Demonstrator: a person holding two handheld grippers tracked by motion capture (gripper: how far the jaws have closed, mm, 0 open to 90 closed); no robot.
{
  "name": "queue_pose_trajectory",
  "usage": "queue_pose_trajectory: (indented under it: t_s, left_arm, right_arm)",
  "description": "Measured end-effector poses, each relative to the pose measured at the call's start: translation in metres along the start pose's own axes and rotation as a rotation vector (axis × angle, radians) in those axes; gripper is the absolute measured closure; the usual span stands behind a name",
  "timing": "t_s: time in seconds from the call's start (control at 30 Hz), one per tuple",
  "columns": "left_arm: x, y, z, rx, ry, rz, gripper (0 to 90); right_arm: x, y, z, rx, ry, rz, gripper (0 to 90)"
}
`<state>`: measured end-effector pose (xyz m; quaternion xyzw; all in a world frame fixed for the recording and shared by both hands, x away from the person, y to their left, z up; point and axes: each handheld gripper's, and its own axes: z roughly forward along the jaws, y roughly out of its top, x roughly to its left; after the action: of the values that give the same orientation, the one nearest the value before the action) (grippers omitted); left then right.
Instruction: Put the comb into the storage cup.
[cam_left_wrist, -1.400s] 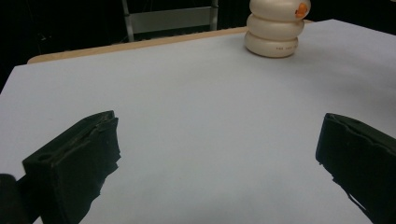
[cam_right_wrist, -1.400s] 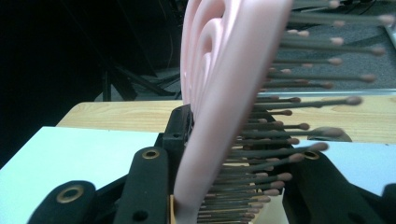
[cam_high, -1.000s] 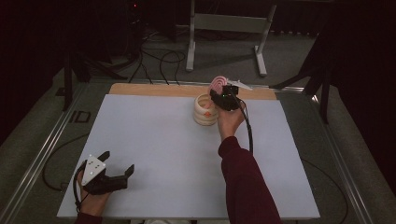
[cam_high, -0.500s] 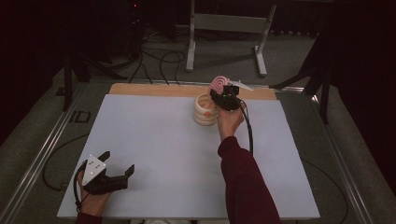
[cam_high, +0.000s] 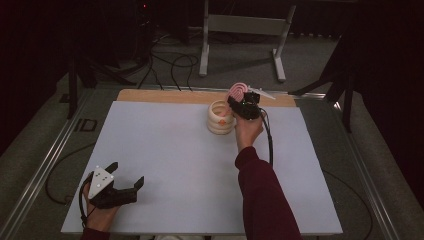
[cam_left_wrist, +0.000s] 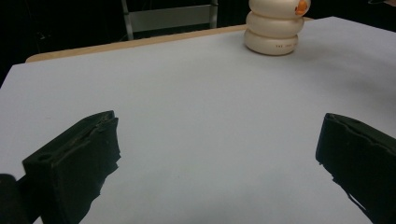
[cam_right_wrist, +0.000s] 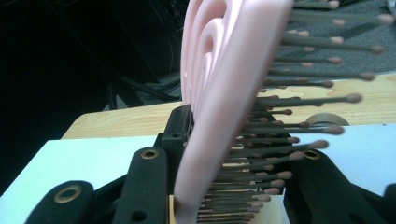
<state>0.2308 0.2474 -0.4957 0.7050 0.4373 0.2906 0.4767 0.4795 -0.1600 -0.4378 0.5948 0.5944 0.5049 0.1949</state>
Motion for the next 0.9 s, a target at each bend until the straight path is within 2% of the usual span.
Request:
queue_pose_trajectory:
  t_s: [0.2, 0.43, 0.6, 0.9]
  left_arm:
    - [-0.0001, -0.0001, 0.0004, 0.002, -0.001, 0.002, 0.1]
    - [-0.0002, -0.0002, 0.0005, 0.002, -0.002, 0.002, 0.1]
    - [-0.0011, -0.0002, 0.0004, 0.004, -0.003, 0.005, 0.1]
    - [-0.0010, -0.0002, 0.0007, 0.003, -0.003, 0.005, 0.1]
  right_arm:
    - [-0.0019, 0.0002, -0.0004, 0.007, -0.003, -0.016, 61.6]
    - [-0.0006, -0.0004, 0.0000, 0.025, -0.030, -0.090, 58.5]
    - [-0.0004, -0.0012, 0.0008, 0.043, -0.041, -0.105, 56.7]
    - [-0.0013, -0.0006, -0.0001, 0.042, -0.057, -0.149, 50.1]
